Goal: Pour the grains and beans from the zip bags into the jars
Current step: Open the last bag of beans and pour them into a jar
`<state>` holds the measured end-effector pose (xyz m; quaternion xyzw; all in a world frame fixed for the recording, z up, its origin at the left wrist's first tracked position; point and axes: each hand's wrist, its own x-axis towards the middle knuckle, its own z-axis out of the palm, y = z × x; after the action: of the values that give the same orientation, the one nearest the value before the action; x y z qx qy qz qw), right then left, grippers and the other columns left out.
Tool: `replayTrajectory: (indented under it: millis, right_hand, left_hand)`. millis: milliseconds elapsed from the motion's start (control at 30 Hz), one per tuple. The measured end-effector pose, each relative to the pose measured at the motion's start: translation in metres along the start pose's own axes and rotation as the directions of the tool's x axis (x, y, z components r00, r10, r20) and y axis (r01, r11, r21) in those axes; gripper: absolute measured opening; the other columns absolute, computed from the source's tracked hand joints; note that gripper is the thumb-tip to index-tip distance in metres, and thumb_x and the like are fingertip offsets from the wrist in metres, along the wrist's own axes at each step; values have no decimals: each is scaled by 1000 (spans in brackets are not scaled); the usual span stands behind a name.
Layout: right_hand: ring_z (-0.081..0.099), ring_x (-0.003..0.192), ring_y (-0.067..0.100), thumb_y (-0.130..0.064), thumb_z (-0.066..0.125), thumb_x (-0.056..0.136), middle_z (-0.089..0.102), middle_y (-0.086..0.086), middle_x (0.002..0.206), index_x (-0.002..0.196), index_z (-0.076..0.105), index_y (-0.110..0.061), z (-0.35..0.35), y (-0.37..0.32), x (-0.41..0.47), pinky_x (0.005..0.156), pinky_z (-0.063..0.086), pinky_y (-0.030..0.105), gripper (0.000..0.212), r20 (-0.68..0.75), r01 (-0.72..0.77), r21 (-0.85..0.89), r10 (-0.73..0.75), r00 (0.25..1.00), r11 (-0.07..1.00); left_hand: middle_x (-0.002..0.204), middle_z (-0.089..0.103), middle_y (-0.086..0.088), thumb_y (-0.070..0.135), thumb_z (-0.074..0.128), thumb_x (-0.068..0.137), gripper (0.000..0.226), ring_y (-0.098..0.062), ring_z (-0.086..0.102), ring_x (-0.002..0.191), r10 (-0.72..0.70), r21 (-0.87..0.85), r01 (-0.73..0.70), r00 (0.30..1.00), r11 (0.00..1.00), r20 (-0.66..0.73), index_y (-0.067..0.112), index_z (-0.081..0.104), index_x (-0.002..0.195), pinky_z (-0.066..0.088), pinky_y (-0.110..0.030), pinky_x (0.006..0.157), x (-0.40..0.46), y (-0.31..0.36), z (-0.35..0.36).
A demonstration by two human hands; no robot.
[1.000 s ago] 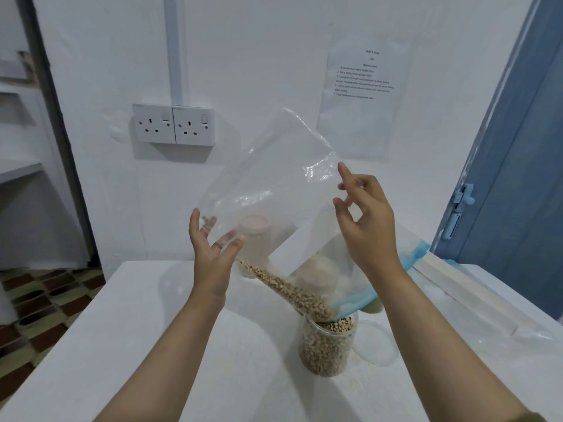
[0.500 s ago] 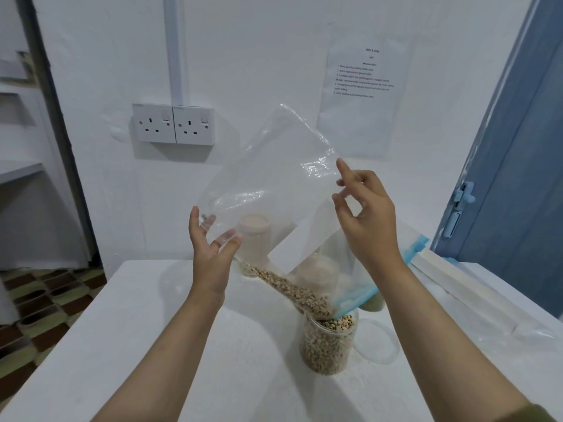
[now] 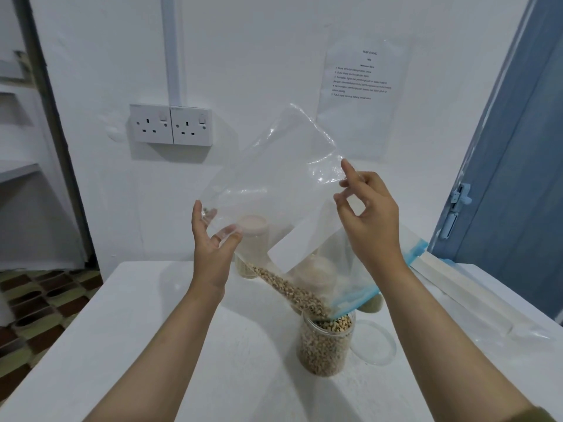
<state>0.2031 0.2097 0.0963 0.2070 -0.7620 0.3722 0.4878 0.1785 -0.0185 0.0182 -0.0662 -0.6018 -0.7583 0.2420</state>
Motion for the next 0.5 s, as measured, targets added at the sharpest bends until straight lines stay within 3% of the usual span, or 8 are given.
replayTrajectory:
  millis: [500]
  right_hand:
    - [56, 91, -9, 3, 64, 91, 58, -3, 99, 138, 57, -14, -8, 1, -3, 82, 40, 3, 51, -36, -81, 16, 82, 996, 997]
  left_hand:
    - [149, 38, 7, 3, 63, 93, 84, -12, 58, 114, 11, 13, -11, 1000, 1000, 23, 37, 17, 154, 42, -48, 110, 7, 3, 7]
